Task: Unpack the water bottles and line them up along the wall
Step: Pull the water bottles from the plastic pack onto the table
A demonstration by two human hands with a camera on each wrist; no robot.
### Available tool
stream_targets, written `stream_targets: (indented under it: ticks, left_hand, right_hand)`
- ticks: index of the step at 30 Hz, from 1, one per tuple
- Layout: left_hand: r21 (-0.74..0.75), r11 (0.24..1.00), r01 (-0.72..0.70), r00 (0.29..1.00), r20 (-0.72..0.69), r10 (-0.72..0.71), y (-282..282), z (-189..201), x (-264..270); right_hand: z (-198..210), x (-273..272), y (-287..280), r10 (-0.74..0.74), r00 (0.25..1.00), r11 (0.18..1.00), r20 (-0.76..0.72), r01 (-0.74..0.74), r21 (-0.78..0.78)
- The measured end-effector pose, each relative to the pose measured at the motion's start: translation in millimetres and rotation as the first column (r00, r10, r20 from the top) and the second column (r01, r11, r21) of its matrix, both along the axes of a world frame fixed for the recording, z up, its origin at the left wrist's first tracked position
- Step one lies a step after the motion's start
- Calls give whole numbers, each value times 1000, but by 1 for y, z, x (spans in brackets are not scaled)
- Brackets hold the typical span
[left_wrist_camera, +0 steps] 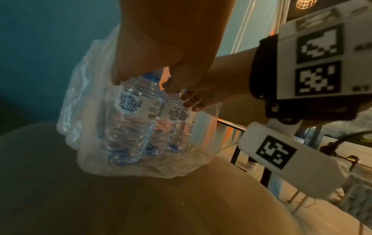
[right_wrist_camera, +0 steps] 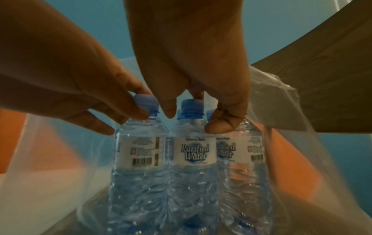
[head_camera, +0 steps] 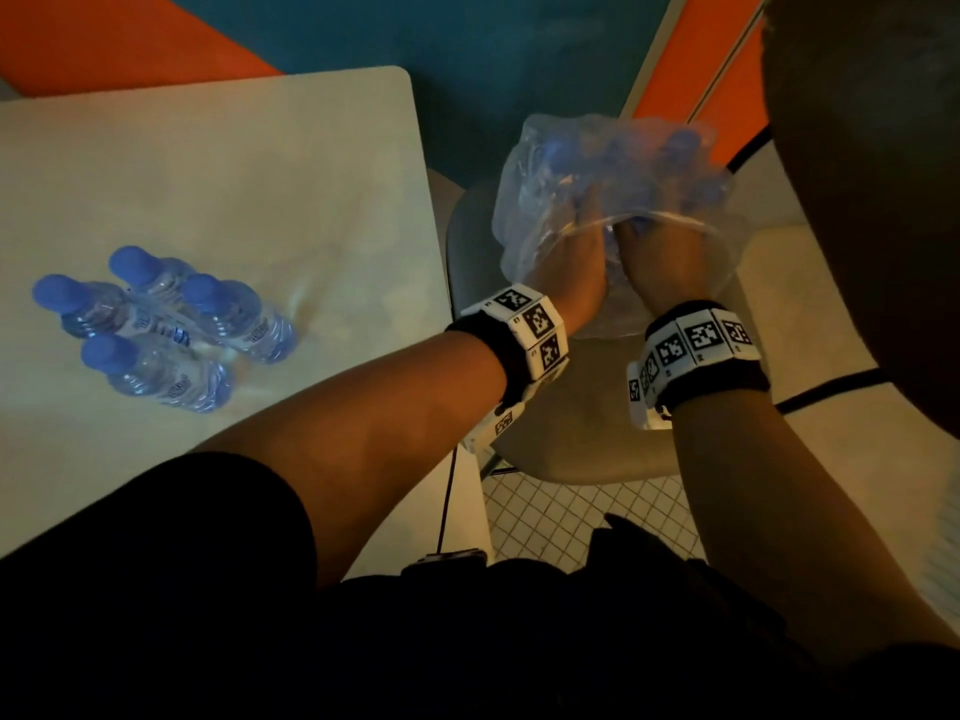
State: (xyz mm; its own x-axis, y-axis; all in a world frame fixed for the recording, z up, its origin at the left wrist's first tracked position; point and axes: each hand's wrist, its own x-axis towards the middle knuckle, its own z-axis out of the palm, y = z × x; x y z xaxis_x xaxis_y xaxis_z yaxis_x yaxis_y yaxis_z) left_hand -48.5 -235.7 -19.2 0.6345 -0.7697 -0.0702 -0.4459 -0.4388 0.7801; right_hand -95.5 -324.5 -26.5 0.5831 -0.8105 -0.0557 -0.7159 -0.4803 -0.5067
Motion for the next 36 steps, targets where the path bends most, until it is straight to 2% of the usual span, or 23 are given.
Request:
stream_targets:
  ticks: [1, 3, 4, 5, 7, 8, 10, 11, 14, 16, 18, 20, 22, 24, 27, 28, 31, 33, 36]
  left_hand:
    - [-4, 1000, -7, 1000, 14, 7, -1, -1, 5]
    - [68, 997, 40, 989, 140, -49, -3, -10, 8]
    - [94, 989, 111, 956, 262, -132, 0, -13, 7]
    - [97, 989, 114, 938, 318, -139, 4, -14, 5]
    - [-49, 997, 60, 975, 218, -48, 8, -21, 0]
    - [-56, 994, 89, 962, 263, -71, 9, -21, 2]
    - [109, 979, 175, 910, 361, -203, 14, -10, -3]
    - [127, 975, 182, 913, 346, -215, 18, -8, -4]
    - [44, 970, 237, 945, 223, -241, 29, -2, -7]
    - [-17, 975, 220, 949, 234, -210, 39, 4, -9]
    - [-53, 977, 207, 947, 261, -187, 53, 16, -13]
    - [-39, 986, 162, 959, 240, -148, 71, 27, -13]
    - [-1, 994, 106, 965, 243, -102, 92, 39, -7]
    - [51, 997, 65, 967, 242, -76, 119, 47, 2]
    - [92, 993, 78, 948, 302, -102, 164, 65, 15]
    - [110, 992, 55, 951, 297, -85, 179, 66, 19]
    - [264, 958, -114, 986, 146, 77, 222, 54, 31]
    - [323, 923, -211, 977, 106, 186, 251, 41, 42]
    - [372, 871, -321, 947, 118, 299, 286, 25, 55]
  right_hand:
    - [-1, 2, -1, -25, 1000, 1000, 0, 25, 5]
    - [-1, 4, -1, -71, 997, 997, -38, 72, 17]
    - [-2, 3, 0, -82, 995, 996, -60, 84, 27]
    - [-3, 3, 1, -86, 994, 995, -63, 88, 36]
    - [-6, -1, 2, -85, 996, 994, -24, 86, 62]
    - [-7, -4, 3, -71, 997, 995, 6, 70, 72]
    - [-10, -11, 6, -50, 994, 996, 99, 42, 78]
    - [-10, -15, 9, -60, 986, 995, 152, 47, 86]
    - [-4, -26, 23, -132, 940, 985, 314, 90, 145]
    - [3, -31, 31, -138, 927, 987, 349, 99, 127]
    - [14, -36, 36, -121, 938, 992, 325, 100, 79]
    - [29, -41, 41, -54, 977, 998, 207, 47, 35]
    - [45, -44, 51, 81, 996, 997, 34, -81, -3]
    - [62, -44, 68, 201, 973, 979, -111, -202, 2]
    - [78, -34, 96, 373, 909, 923, -187, -343, 176]
    - [82, -27, 106, 436, 879, 891, -194, -392, 227]
    - [78, 1, 143, 574, 810, 788, -122, -505, 353]
    - [68, 22, 172, 633, 772, 735, -60, -575, 360]
    - [48, 51, 215, 683, 730, 682, 5, -640, 354]
